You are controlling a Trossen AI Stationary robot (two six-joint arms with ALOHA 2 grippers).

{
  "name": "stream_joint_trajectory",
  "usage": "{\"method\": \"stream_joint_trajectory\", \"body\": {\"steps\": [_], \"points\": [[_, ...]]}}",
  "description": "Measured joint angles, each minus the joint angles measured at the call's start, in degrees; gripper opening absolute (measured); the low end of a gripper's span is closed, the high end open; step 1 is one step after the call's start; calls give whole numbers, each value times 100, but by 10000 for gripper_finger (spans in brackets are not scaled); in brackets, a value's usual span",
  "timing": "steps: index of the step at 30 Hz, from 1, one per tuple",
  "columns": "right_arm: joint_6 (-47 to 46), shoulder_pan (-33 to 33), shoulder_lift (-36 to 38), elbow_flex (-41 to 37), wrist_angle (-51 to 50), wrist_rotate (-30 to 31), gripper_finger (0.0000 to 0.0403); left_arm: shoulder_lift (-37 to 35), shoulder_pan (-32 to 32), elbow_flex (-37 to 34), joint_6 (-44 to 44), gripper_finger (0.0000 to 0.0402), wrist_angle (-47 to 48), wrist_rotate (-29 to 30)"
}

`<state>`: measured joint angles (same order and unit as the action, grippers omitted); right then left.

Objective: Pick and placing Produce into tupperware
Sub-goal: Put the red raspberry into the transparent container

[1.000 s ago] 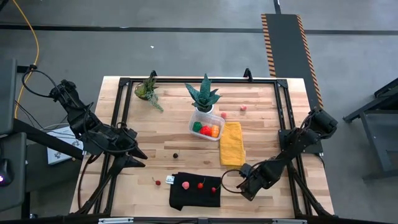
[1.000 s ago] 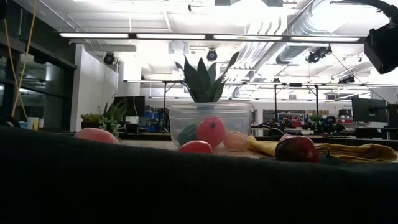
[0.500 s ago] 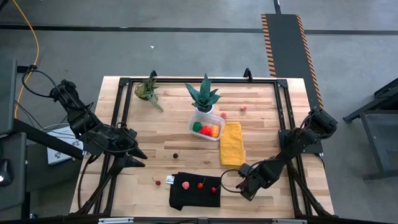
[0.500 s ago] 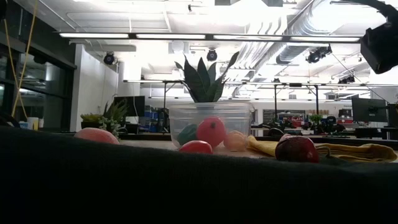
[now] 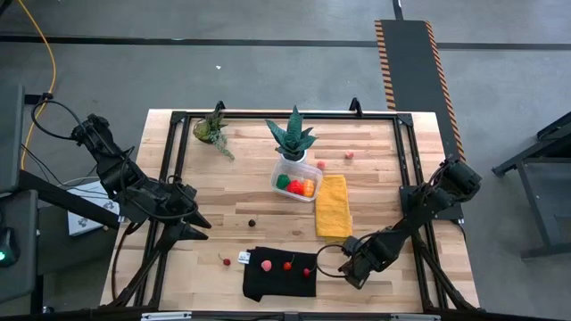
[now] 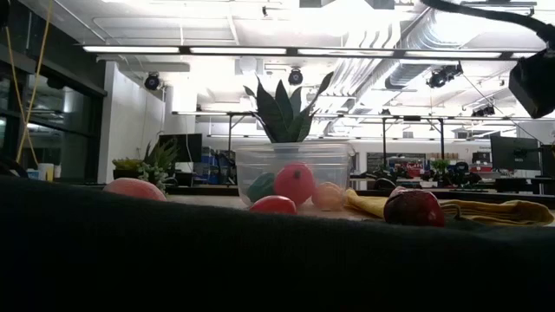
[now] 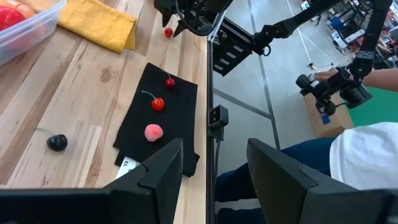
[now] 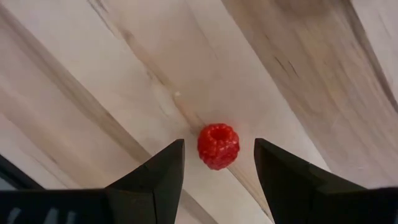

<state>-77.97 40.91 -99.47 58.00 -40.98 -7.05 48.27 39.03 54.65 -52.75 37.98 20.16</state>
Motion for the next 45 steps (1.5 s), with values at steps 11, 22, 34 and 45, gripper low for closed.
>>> {"method": "stream_joint_trajectory", "body": {"steps": [11,22,34,45], "points": [[35,0,-157,0,134,-46,175,0,0,0,-2,168,-3,-6],[-1,0,-157,0,124,-30,121,-2,0,0,-3,168,0,-10],[-116,-19,-23,0,120,-12,82,-2,0,0,-4,168,39,-21],[184,-432,611,360,73,625,82,-2,0,0,-4,168,35,4]]}}
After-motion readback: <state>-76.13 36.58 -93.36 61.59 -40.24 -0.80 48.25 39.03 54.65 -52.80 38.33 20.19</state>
